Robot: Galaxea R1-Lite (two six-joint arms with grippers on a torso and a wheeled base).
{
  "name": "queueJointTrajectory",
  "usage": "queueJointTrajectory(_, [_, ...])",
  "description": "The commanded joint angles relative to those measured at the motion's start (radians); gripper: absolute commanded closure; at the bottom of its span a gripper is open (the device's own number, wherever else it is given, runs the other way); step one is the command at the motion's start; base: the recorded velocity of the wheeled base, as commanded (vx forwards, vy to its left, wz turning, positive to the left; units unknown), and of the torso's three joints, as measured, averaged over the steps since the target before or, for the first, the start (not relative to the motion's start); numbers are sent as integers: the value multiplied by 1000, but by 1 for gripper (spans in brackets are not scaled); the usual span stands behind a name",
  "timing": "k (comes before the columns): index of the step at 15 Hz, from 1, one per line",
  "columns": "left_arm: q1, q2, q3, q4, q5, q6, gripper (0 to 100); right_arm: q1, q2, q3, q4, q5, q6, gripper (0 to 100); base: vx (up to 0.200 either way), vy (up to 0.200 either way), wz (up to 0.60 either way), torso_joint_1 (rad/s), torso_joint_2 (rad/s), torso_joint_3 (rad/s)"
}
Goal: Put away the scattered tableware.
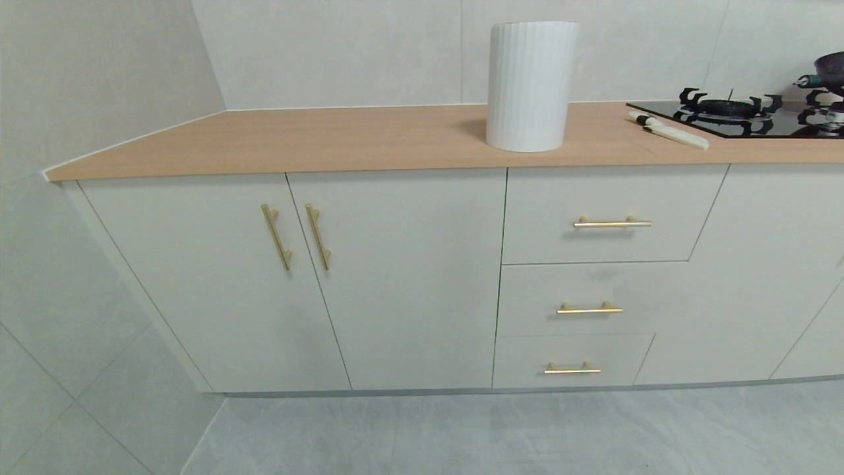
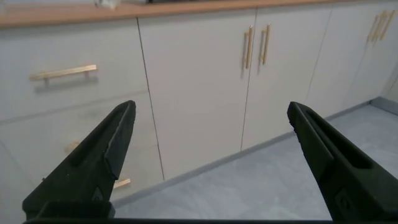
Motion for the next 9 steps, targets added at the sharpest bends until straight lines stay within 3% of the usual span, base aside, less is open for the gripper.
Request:
queueJointTrajectory(1, [0,0,0,0,1,0,0,-40,-113,73,10,6,-3,0,0,0,0,0,0,0])
queueJointTrajectory(3, [0,0,0,0,1,0,0,-40,-113,128,4,60,17,0,0,0,0,0,0,0])
queueJointTrajectory(5, [0,0,0,0,1,0,0,-40,-113,242,-22,231,26,0,0,0,0,0,0,0])
queueJointTrajectory(9, [0,0,0,0,1,0,0,-39,-109,262,12,389,50,0,0,0,0,0,0,0])
